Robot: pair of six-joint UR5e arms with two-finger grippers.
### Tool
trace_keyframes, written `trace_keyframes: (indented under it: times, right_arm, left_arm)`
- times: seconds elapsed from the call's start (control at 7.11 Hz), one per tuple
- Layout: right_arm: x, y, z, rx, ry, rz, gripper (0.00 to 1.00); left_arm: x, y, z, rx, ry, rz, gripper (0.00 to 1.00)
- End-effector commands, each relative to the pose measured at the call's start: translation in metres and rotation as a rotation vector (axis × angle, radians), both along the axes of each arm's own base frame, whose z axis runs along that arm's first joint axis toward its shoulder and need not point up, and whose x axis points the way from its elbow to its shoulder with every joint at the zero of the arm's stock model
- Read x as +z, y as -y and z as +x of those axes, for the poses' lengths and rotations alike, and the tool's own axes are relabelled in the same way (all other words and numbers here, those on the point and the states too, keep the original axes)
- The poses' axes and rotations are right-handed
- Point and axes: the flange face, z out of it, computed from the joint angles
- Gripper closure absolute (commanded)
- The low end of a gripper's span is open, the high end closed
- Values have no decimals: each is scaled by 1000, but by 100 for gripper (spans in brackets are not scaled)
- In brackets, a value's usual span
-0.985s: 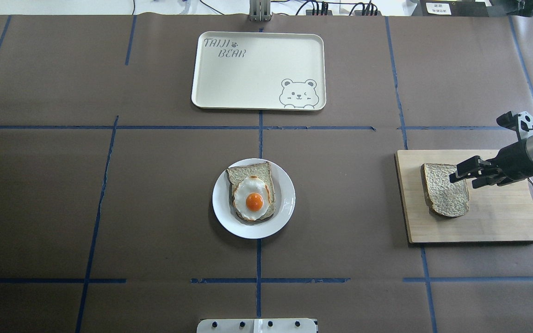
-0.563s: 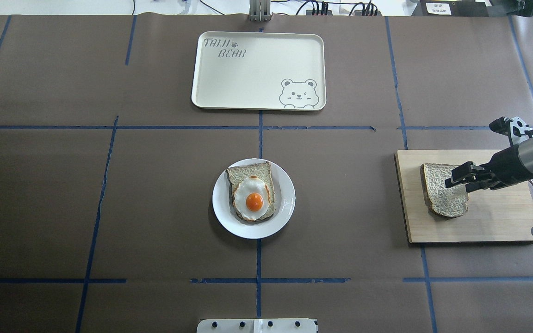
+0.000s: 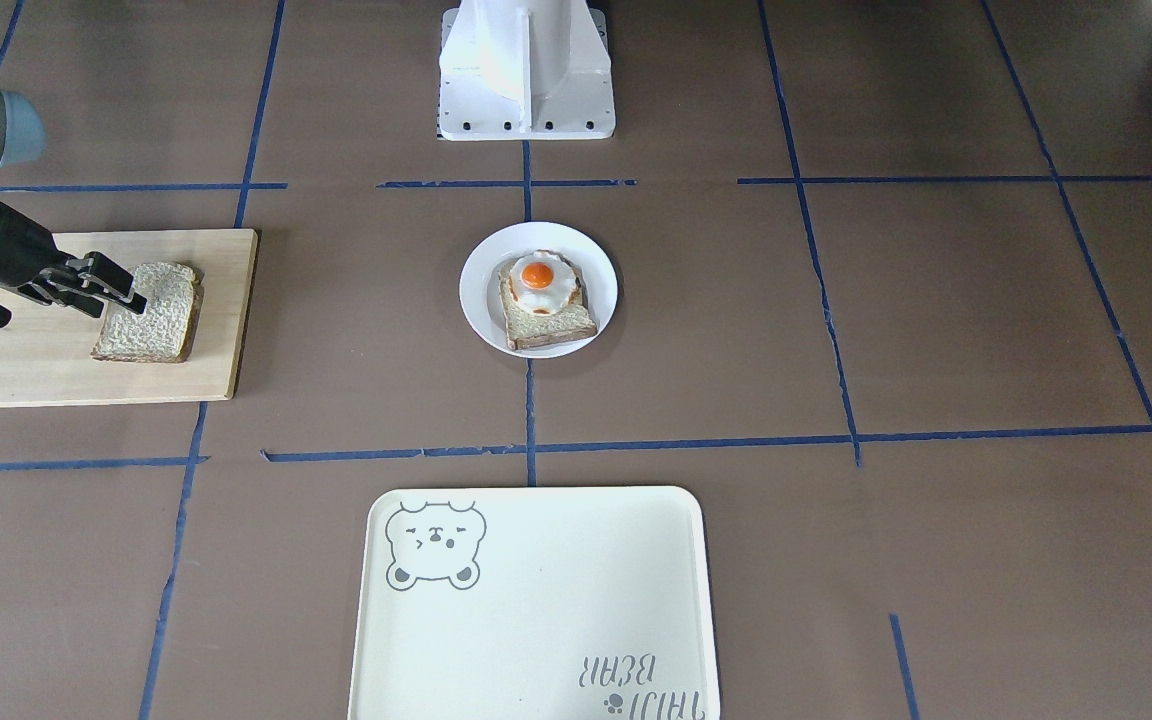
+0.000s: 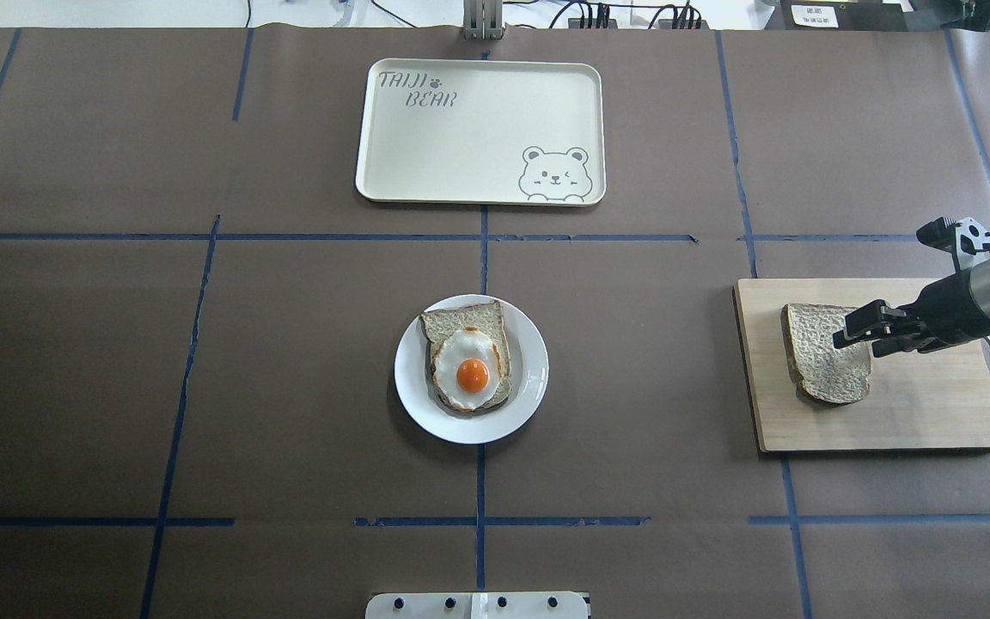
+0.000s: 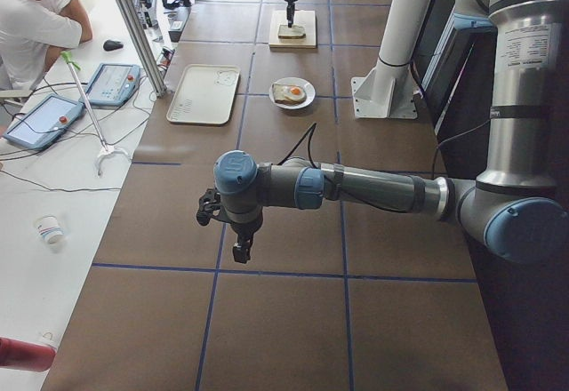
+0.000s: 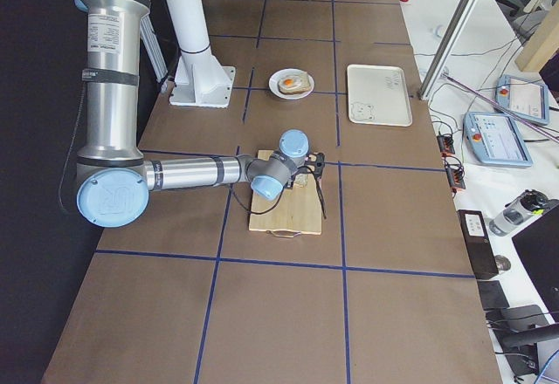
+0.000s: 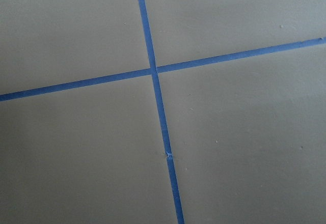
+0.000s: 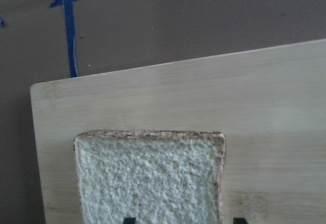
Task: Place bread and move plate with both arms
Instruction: 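Close the right gripper on the bread edge and lift it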
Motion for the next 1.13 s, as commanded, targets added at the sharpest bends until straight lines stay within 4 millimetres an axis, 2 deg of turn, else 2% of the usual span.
trace_keyframes:
  times: [0.0, 0.14, 0.42, 0.7, 0.98]
  right_arm:
    - [6, 1, 0, 8, -13, -5, 31]
    - [8, 0, 0, 10, -17, -8, 36]
    - [9, 1, 0, 18, -21, -15, 63]
    - [12, -1, 2, 18, -24, -20, 84]
    - [13, -3, 2, 17, -25, -22, 98]
  left_arm:
    - [-1, 0, 0, -3, 0, -2, 0]
    - [-1, 0, 0, -3, 0, -2, 0]
    - [-1, 0, 0, -3, -2, 0, 0]
    - [-2, -1, 0, -3, -3, 1, 0]
    - [-4, -1, 0, -3, -5, 4, 0]
